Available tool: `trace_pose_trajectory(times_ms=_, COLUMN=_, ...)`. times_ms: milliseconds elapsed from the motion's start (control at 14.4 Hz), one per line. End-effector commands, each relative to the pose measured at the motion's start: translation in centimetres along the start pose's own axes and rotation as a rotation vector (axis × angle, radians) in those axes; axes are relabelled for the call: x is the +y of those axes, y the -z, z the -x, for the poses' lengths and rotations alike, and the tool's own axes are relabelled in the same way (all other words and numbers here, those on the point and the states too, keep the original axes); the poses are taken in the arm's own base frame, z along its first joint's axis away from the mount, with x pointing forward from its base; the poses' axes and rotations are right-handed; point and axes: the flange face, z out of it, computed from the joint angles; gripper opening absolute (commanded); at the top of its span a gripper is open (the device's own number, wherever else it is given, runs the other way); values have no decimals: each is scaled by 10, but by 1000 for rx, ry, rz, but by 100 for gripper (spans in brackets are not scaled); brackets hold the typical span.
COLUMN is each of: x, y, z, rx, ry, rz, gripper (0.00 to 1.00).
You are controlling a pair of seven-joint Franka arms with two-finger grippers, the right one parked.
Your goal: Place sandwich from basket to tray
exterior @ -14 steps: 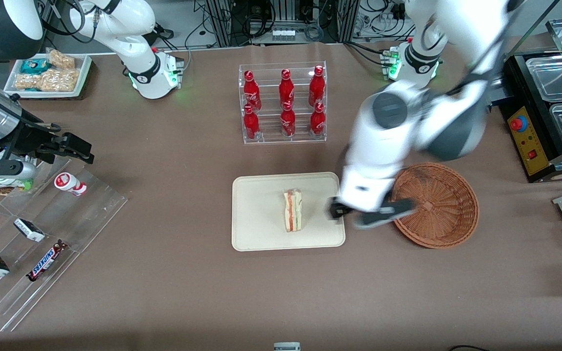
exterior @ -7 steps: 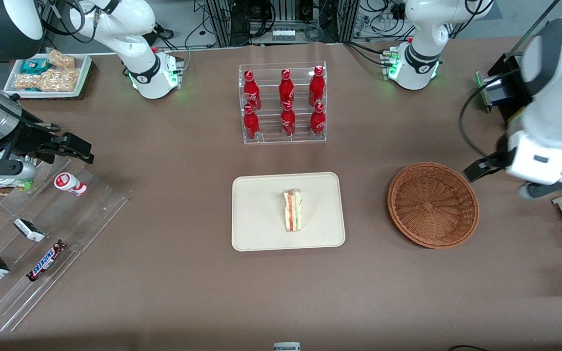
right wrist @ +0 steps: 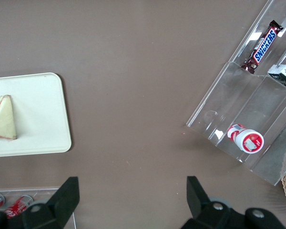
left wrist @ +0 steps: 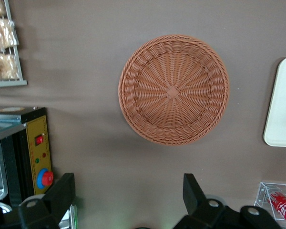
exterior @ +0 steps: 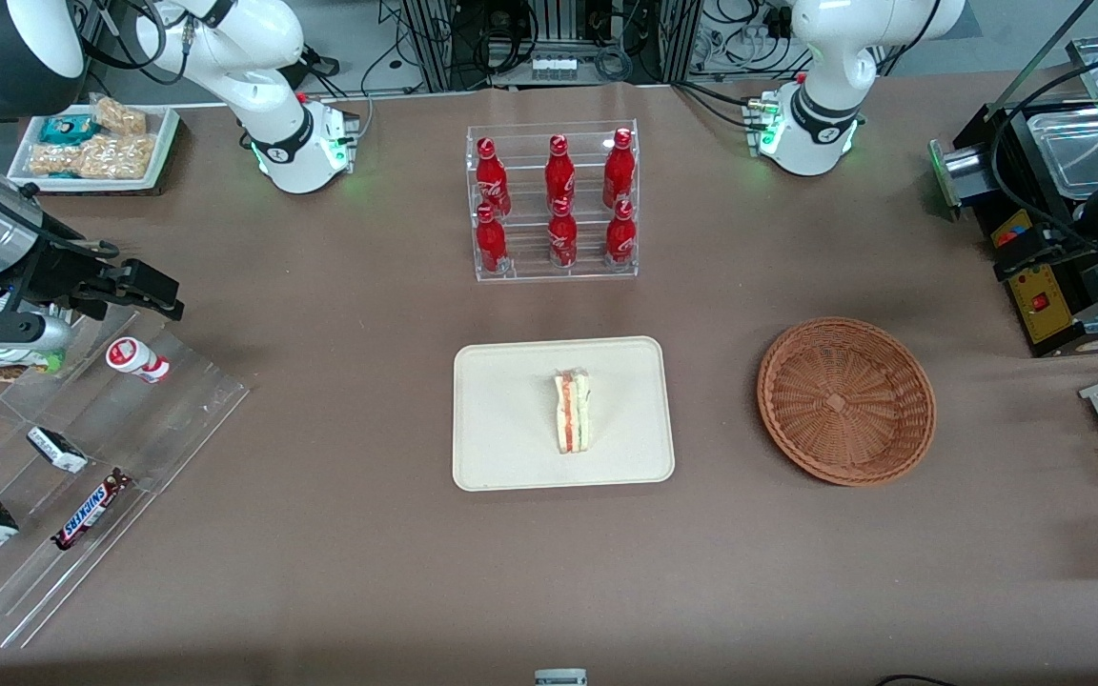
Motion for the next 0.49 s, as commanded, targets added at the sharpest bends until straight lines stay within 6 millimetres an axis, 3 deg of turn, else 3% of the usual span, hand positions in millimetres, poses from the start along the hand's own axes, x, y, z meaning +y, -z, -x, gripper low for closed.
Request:
trace_pose_trajectory(times_ms=0, x=10, y=2, z=-6, rx=31, ry=-46, rz=0, gripper=100)
trace_pose_trajectory(times_ms=208, x=17, y=15, z=-20, rx=59, ry=-59, rz=-6, gripper=100)
trace_pose_trajectory(times_ms=417, x=19, y=12, z=-24, rx=54, ry=-55, rz=-6, gripper=100)
